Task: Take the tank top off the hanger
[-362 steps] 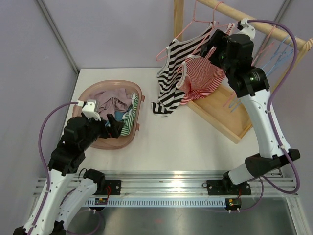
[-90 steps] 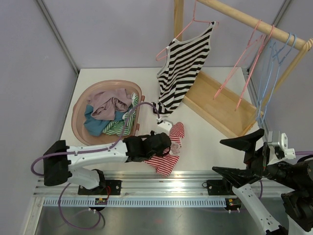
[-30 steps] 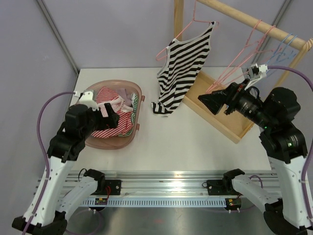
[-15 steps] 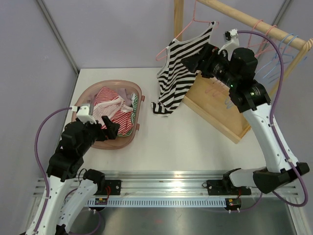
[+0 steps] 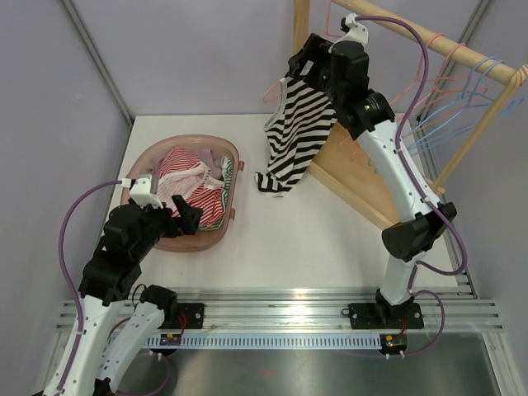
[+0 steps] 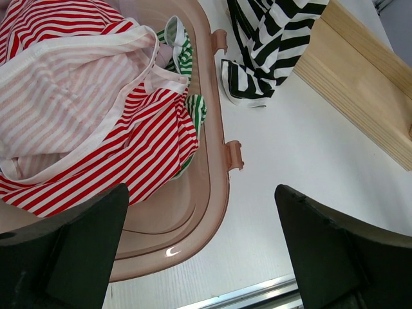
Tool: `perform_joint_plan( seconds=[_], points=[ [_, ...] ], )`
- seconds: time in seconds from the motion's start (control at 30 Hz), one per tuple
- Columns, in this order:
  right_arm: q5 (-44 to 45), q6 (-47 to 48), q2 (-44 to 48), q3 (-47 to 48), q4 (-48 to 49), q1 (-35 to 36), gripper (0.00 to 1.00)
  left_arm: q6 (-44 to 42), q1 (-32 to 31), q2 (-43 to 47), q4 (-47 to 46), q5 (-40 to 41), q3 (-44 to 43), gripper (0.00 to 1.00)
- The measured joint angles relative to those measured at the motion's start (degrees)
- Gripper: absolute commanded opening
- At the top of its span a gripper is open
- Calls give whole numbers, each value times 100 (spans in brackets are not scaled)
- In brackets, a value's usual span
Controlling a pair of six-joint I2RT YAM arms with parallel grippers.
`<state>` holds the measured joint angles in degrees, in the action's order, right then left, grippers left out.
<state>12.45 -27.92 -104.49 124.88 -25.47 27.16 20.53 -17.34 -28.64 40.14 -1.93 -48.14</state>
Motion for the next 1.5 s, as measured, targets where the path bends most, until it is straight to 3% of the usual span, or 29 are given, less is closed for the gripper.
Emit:
perform_joint_plan(
  seconds=[0.2, 0.43, 0.57, 0.73, 0.93, 1.07, 1.5],
  points=[
    [501, 129, -697, 1075, -229, 11, 84, 0, 0, -2, 0, -118, 0, 99],
    [1290, 317, -1484, 2326, -553, 11, 68, -2, 0, -2, -4, -219, 0, 99],
    [1484, 389, -1604, 2347, -693, 11, 55, -4, 0, -2, -4, -251, 2, 99],
    [1556, 402, -1602, 2177, -627, 15, 28, -4, 0, -2, -4, -280, 2, 99],
    [1661, 293, -1412, 1670, -483, 22, 8, -7, 0, -9, -9, -310, 2, 99],
    [1707, 195, -1248, 1460, -422, 24, 1, -9, 0, -35, -35, -326, 2, 99],
    [1690, 177, -1064, 1703, -439, 28, 0, -9, 0, -74, -50, -376, 2, 99]
  ],
)
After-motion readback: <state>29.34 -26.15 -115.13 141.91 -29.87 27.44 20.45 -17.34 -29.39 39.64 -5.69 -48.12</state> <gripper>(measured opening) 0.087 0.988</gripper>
